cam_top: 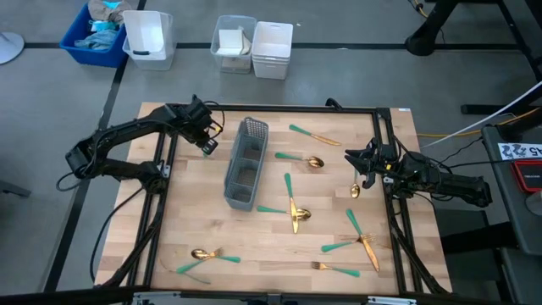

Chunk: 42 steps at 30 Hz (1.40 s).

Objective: Sort silverware
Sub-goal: Put the green table knife into the gray silverware rack

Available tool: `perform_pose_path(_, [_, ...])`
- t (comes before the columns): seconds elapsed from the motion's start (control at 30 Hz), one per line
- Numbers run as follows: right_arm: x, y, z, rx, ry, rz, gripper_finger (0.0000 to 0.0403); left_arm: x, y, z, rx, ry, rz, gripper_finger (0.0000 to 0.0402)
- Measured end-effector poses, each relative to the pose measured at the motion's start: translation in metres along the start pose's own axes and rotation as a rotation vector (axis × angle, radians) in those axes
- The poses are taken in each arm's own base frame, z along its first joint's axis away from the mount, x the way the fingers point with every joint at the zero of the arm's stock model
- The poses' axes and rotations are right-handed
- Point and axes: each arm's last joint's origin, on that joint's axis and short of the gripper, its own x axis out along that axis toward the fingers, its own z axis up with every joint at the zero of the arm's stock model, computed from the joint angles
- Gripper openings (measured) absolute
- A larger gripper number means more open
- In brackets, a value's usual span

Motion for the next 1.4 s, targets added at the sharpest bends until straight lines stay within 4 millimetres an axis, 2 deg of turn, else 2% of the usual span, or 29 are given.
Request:
perform_pose_path(0.9, [0.0,0.0,0.0,0.0,-0.001,-0.003,0.0099,-0.001,0.0,0.0,0.001,-0.003,-0.001,0.004])
perform_pose_path(1.2, [0.0,0.0,0.0,0.0,-0.001,-0.003,0.0099,-0.031,0.0,0.01,-0.009,-0.132,-0.022,0.004])
perform_pose_path(1.4, [0.0,0.0,0.0,0.0,-0.001,-0.003,0.0099,-0.051,0.0,0.009,-0.03,-0.211,-0.076,0.004])
